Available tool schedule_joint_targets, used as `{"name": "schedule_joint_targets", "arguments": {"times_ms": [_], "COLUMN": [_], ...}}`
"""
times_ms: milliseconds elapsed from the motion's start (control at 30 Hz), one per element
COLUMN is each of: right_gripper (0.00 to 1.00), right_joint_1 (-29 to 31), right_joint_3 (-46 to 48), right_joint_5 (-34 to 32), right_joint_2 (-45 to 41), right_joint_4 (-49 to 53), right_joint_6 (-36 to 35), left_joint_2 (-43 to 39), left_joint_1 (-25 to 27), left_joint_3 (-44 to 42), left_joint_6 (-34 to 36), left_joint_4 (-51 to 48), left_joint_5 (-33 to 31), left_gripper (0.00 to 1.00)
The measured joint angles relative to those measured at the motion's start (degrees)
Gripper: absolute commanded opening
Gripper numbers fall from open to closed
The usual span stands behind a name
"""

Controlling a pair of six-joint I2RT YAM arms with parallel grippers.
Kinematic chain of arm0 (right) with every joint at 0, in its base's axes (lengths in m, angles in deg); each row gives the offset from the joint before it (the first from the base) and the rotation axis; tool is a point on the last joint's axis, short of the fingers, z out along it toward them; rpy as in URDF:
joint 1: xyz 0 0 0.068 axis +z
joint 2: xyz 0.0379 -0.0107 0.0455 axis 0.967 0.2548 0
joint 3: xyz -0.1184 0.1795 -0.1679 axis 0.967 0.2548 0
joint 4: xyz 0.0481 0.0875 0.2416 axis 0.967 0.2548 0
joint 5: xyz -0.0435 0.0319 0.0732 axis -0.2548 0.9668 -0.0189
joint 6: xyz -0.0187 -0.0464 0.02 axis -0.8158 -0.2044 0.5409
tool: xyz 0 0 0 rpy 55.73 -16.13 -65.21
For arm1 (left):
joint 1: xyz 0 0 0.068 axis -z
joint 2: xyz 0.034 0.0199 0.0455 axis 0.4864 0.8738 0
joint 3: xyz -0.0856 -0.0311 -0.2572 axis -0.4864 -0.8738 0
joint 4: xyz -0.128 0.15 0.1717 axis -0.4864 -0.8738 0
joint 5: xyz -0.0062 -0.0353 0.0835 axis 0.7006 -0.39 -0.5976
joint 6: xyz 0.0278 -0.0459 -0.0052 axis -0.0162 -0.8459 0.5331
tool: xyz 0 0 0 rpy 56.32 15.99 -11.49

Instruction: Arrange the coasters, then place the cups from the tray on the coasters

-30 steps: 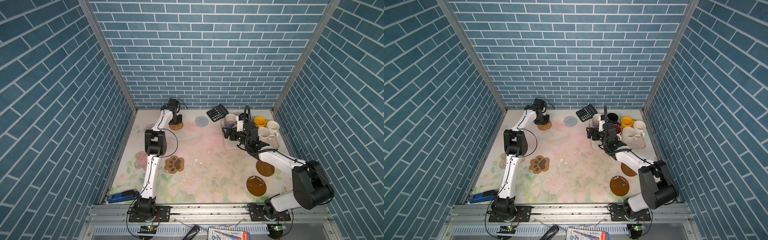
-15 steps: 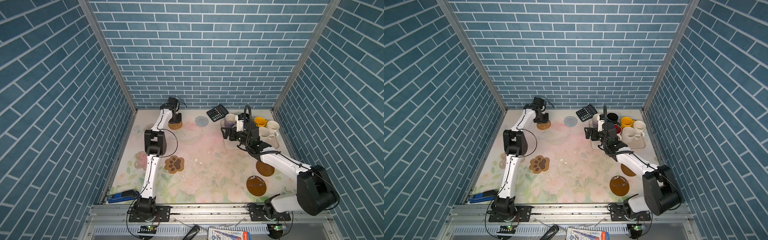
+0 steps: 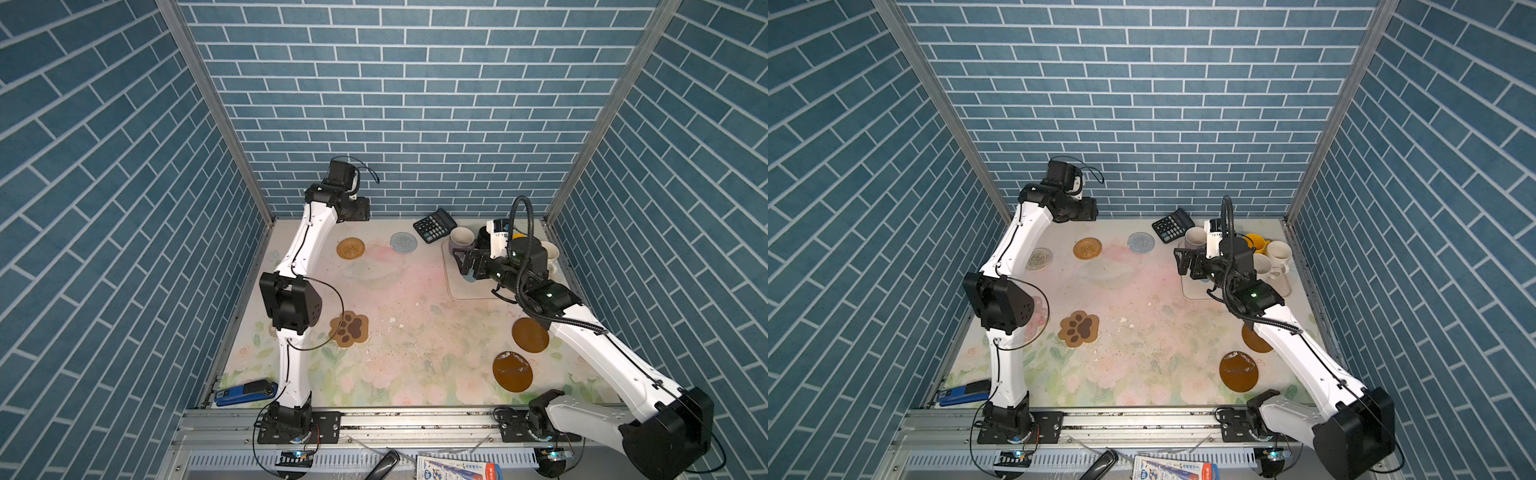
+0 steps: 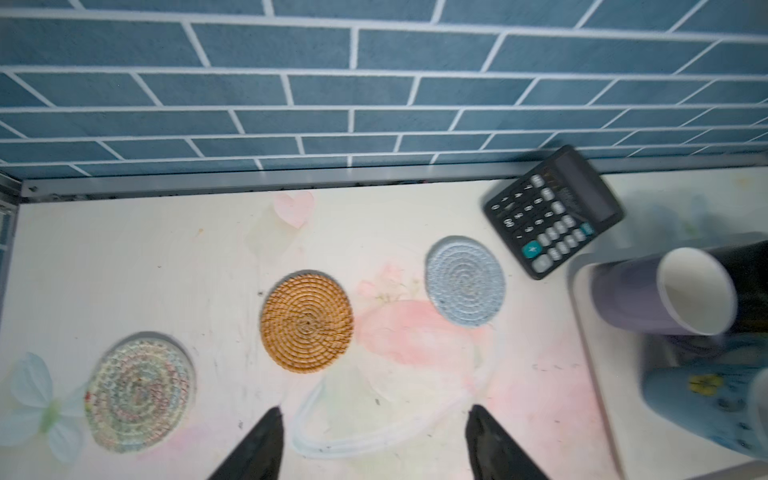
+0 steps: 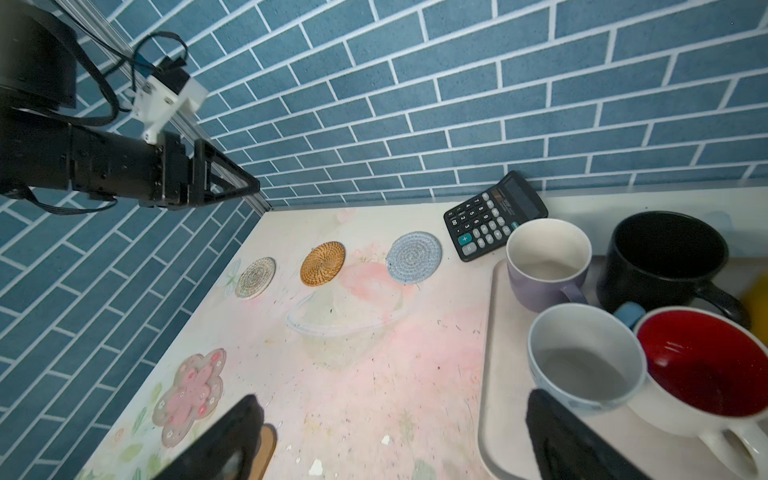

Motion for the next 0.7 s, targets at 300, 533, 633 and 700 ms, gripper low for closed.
{"name": "schedule_joint_targets", "arguments": {"times_ms": [300,533,633,700], "right_gripper": [0.99,0.99,0.99,0.99], "right_joint_1": [0.0,-0.1,-0.3,-0.5], "right_joint_3": [0.8,6.4,7.0,7.0], "right_joint_5": [-3.2,-8.1,-9.6,-10.2], "right_joint_2": [-6.5,-9.9,-9.9,-9.3], "right_joint_4": [9.6,11.0,11.0,10.7], "right_joint_6": [-1.0,-0.1,0.0,-0.1], "left_joint_2": [-13.2,-13.1,-13.1,-12.2], "left_joint_1": [5.5,7.1,7.0,7.0], "left_joint_3": [-22.5,-25.2,-29.0,-30.1], "left_joint_6": [-7.1,-13.2,-13.5,-13.6], "left_joint_4": [7.6,15.1,19.5,19.8], "left_joint_5": [2.1,6.9,7.3,6.1], "left_gripper": [0.99,0.99,0.95,0.78]}}
